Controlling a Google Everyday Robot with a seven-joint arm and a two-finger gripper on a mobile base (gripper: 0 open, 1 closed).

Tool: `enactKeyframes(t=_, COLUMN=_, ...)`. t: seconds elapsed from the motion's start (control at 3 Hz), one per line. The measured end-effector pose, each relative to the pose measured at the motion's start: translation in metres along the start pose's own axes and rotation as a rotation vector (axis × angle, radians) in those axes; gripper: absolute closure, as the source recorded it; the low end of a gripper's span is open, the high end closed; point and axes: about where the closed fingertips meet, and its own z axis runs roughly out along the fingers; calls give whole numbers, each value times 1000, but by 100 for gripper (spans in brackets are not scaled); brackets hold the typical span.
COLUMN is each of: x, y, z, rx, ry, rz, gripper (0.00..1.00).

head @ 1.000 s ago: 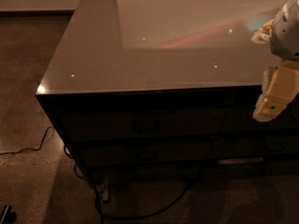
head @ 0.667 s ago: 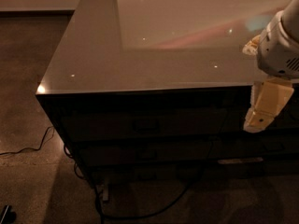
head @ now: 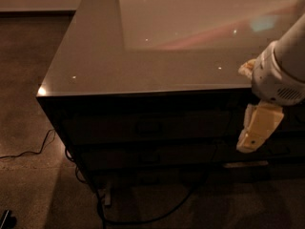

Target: Open top drawer

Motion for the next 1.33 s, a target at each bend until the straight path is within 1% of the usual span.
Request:
enactKeyframes(t=0.33, x=-1, y=9, z=18, rx=-21, ry=-35, rz=11, gripper=0)
enactKeyframes(t=0.67, x=-11, y=23, z=54, rx=-102, ry=-93, rz=31, gripper=0)
enactKeyframes(t=1.0, x=-11, y=23, z=54, rx=-102, ry=-93, rz=30, gripper=0)
enactKeyframes(t=1.33, x=-28, y=50, z=82, rx=-151, ry=-139, rz=-1, gripper=0)
